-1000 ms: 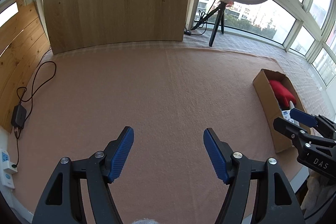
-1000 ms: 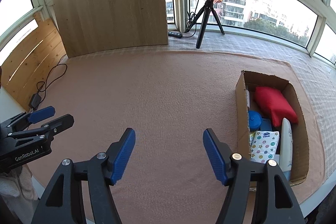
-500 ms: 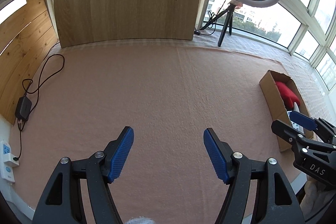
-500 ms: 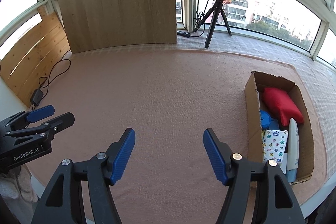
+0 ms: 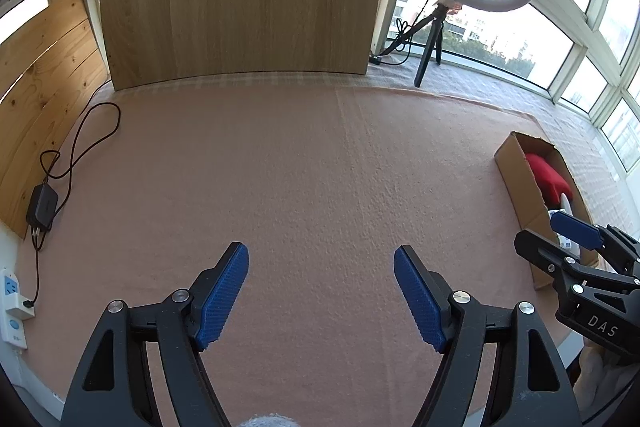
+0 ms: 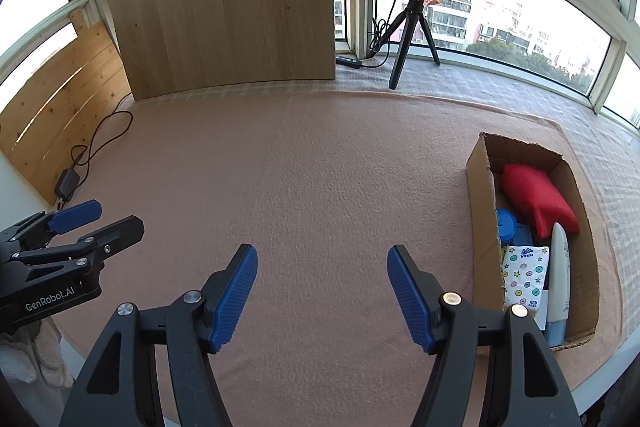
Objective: Organize objects
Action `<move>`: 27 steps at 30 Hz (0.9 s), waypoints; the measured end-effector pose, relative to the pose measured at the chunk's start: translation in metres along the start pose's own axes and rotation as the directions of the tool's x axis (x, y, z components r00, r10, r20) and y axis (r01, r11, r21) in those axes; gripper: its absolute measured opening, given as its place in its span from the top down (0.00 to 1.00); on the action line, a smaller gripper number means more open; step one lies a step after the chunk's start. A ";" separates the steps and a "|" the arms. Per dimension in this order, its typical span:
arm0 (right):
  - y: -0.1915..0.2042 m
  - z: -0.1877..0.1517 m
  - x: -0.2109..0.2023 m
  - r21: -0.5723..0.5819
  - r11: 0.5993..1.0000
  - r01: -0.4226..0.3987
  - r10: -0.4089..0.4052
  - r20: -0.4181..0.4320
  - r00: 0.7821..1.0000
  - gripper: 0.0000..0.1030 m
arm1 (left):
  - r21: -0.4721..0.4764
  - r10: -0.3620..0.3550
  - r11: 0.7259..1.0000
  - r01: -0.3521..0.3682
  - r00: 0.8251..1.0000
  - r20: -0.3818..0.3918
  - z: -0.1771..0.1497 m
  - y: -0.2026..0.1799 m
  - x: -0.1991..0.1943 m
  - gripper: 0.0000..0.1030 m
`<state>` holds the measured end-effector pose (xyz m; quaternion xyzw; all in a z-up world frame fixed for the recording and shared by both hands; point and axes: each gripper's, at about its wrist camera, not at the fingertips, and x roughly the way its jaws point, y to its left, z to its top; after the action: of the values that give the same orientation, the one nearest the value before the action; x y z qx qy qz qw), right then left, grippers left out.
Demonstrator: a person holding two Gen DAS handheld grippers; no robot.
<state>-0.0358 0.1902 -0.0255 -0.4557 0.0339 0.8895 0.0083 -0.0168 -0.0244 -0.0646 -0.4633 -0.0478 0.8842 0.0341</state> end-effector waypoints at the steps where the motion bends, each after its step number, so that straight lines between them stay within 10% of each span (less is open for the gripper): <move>1: 0.000 0.000 0.000 0.000 1.000 0.000 0.000 -0.001 1.000 0.38 | -0.002 0.000 1.000 0.000 1.000 0.000 0.000 0.000 0.000 0.23; 27: -0.003 0.001 0.001 0.008 1.000 0.028 -0.028 0.007 1.000 0.30 | 0.010 0.027 1.000 -0.027 1.000 -0.011 0.002 -0.003 0.006 0.08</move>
<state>-0.0376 0.1928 -0.0259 -0.4528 0.0312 0.8908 0.0228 -0.0217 -0.0207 -0.0675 -0.4685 -0.0370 0.8823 0.0248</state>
